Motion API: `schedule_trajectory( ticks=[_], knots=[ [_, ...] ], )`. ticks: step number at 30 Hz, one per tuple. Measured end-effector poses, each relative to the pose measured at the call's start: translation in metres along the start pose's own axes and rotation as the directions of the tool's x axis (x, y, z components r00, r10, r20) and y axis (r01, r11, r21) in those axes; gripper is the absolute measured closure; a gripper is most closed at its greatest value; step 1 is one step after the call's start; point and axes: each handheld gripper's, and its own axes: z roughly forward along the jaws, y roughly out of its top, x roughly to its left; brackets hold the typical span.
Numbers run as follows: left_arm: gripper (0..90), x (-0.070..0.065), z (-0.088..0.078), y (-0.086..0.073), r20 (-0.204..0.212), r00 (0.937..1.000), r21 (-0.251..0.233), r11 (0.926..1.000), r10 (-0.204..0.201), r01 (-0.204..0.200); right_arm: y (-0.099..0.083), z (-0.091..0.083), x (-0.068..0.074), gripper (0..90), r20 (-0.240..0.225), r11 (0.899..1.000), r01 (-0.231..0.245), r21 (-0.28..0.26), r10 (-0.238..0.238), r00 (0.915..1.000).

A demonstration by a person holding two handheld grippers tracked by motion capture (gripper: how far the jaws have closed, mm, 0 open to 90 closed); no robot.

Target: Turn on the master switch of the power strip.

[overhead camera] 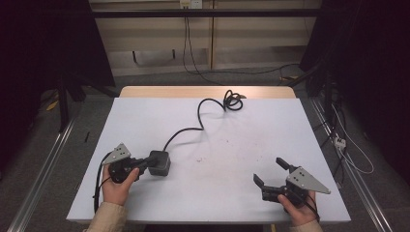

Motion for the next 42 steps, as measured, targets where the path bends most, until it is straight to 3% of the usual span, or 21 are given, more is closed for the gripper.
schedule_trajectory(
  ticks=[42],
  knots=[
    [90.0, -0.0029, 0.0002, 0.0006, -0.02, 0.9998, 0.008, 0.9999, 0.01, -0.01, 0.0011, -0.0007, 0.0007, 2.8, 0.0, 1.0, 0.003, -0.005, -0.003, 1.0]
  ],
)
